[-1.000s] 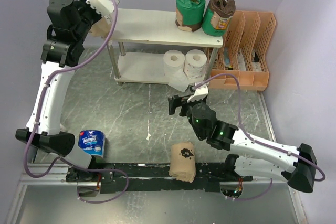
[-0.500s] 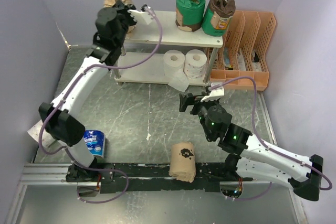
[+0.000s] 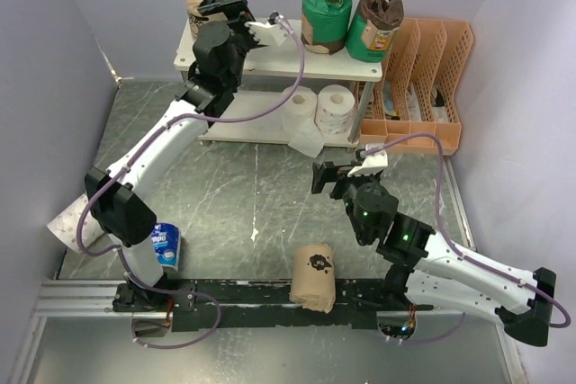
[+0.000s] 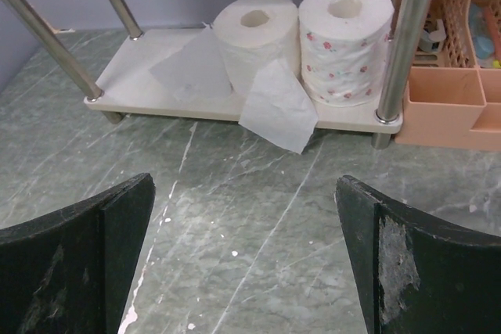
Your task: Place and organize the paper towels onto the shelf
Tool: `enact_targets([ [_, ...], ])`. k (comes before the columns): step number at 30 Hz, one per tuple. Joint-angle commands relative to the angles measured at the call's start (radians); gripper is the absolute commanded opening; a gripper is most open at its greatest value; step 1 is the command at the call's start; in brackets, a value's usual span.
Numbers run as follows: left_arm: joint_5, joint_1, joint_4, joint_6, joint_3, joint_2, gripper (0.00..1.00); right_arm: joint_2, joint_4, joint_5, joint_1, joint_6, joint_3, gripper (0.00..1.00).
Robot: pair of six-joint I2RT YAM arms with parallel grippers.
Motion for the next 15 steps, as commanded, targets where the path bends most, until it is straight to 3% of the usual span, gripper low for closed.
enact_targets([
  [1,-0.101,-0.049,-0.195,-0.144,0.072,-0.101,0.99,0.000,-0.010,0.089,-0.006,0.040,-0.016,1.00],
  [4,-0.224,-0.057,-0.276,-0.295,0.091,-0.165,0.99,-0.003,0.000,0.083,-0.008,0.059,-0.023,1.00],
  [7,-0.317,-0.049,-0.546,-0.474,0.123,-0.222,0.99,0.000,0.030,0.056,-0.007,0.044,-0.040,1.00],
  [9,-0.307,-0.016,-0.715,-0.673,0.100,-0.291,0.99,0.015,0.050,0.049,-0.007,0.028,-0.044,1.00],
  [12,-0.095,0.182,-0.889,-0.933,-0.029,-0.424,0.99,0.054,0.059,0.048,-0.010,0.027,-0.025,1.00],
  [15,-0.198,0.303,-0.774,-1.020,-0.330,-0.560,0.99,0.087,0.065,0.043,-0.012,0.040,-0.013,1.00],
])
